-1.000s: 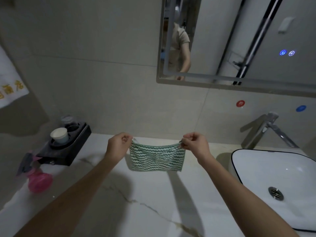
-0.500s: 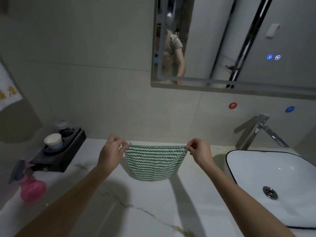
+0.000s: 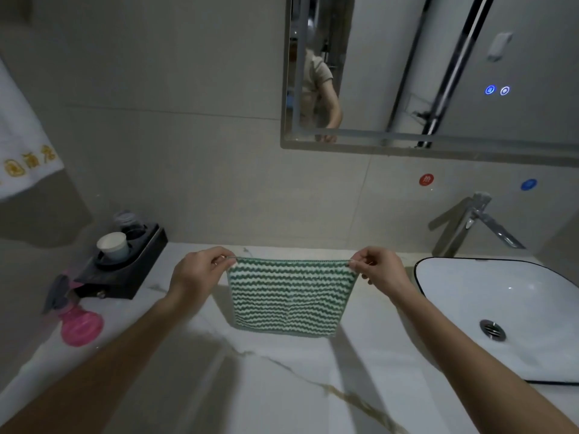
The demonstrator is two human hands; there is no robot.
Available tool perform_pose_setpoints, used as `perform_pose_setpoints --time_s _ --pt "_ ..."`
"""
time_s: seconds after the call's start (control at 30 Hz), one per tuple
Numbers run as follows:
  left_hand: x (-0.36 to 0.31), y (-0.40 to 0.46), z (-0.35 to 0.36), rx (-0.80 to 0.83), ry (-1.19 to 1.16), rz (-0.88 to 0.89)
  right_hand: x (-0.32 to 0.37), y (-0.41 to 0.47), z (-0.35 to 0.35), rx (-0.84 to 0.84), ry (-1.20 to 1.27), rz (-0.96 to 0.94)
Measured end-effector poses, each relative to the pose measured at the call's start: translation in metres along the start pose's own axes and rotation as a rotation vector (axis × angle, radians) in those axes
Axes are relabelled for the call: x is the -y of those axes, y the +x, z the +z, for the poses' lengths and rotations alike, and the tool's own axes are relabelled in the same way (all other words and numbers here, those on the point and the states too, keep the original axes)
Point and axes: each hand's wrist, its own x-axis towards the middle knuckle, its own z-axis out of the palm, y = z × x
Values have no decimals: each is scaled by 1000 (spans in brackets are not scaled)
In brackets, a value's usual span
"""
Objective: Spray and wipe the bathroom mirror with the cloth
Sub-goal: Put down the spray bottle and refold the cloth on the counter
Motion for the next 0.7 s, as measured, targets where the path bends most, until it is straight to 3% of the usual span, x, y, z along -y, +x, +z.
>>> perform_pose_setpoints --time_s 0.27,0.43,0.7 --pt "10 -13 29 -48 77 12 -26 -1 20 7 97 93" --pt "20 -7 60 33 82 -237 -45 12 44 -36 185 150" --pt "36 22 90 -3 145 -265 -68 47 65 -51 141 178"
